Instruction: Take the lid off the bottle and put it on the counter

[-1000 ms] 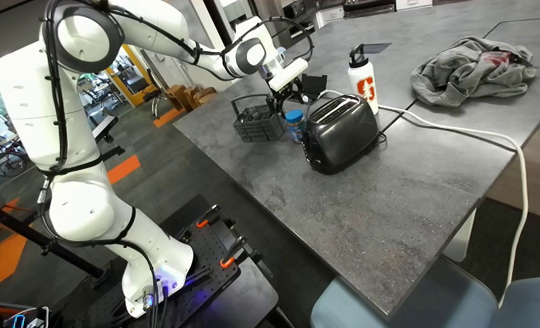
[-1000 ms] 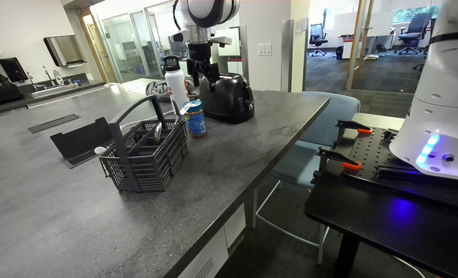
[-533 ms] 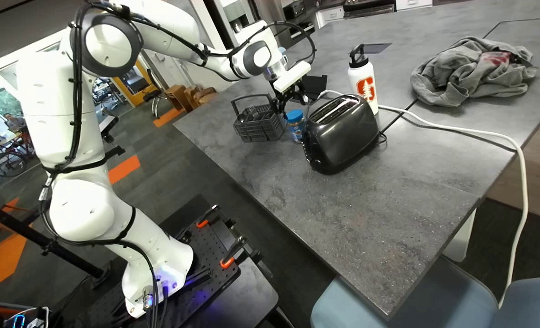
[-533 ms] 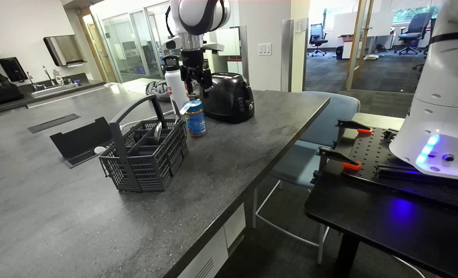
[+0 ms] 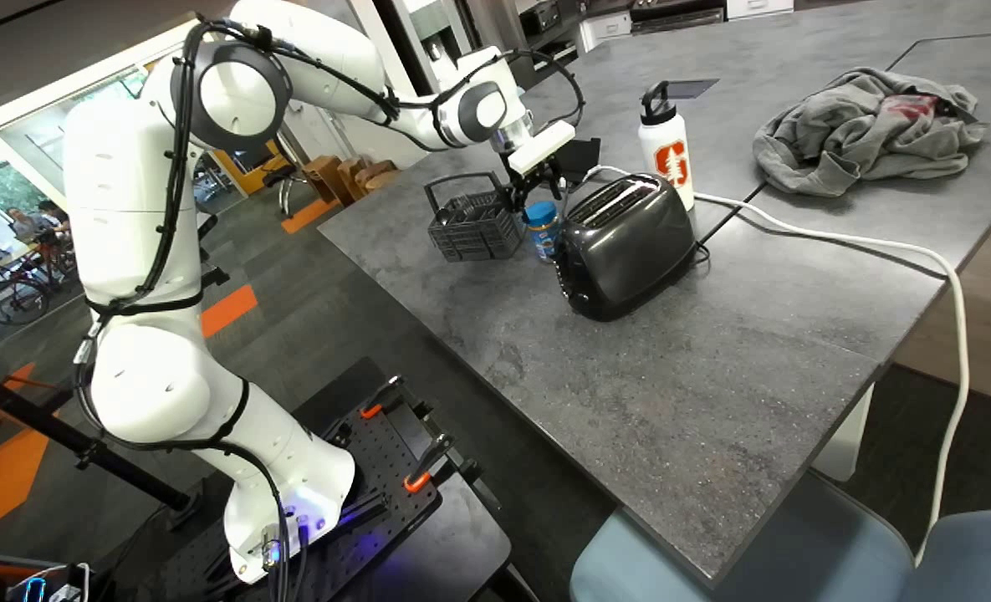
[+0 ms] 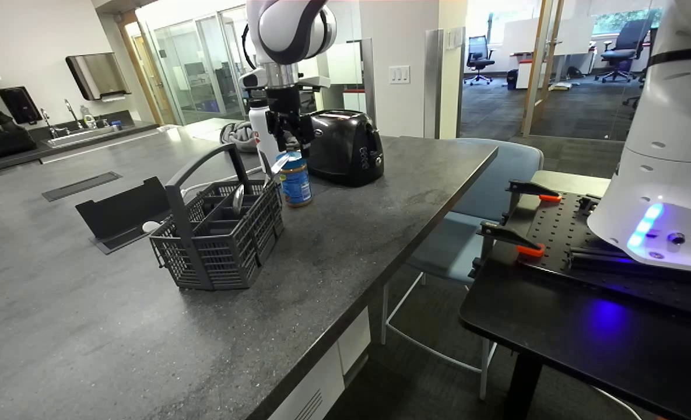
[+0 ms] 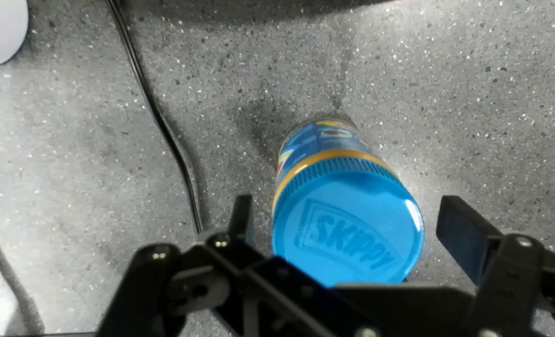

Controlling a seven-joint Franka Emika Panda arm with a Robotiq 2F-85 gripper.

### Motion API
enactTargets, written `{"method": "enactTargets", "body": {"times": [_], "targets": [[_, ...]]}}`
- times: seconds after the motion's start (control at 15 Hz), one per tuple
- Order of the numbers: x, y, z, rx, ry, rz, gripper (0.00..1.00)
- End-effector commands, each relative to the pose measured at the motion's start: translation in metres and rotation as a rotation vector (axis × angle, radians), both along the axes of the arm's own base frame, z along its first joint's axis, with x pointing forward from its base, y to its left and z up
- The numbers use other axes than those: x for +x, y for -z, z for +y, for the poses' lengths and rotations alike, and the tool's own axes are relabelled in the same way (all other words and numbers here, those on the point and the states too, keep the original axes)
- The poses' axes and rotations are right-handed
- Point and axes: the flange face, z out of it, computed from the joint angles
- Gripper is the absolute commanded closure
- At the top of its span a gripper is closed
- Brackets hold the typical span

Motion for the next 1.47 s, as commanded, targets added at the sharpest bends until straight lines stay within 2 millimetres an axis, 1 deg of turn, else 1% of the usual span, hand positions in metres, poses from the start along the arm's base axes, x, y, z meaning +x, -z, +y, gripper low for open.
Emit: {"method": "enactTargets", "body": {"times": [0.0,0.47,0.87,1.07,1.13,1.2,1.33,1.4], "targets": [[0.011,0.002,0.005,-0.002,-0.028,0.026,0.0],[0.016,0.009,0.015,0.002,-0.044,0.036,0.0],[0.013,0.003,0.02,-0.001,-0.068,0.028,0.0],[0.013,0.006,0.02,-0.006,-0.068,0.034,0.0],[0.013,0.006,0.02,-0.007,-0.069,0.036,0.11],[0.012,0.006,0.021,-0.008,-0.069,0.035,0.26],[0.011,0.004,0.021,-0.012,-0.071,0.033,0.42],[0.01,0.002,0.022,-0.012,-0.072,0.03,0.45]]}}
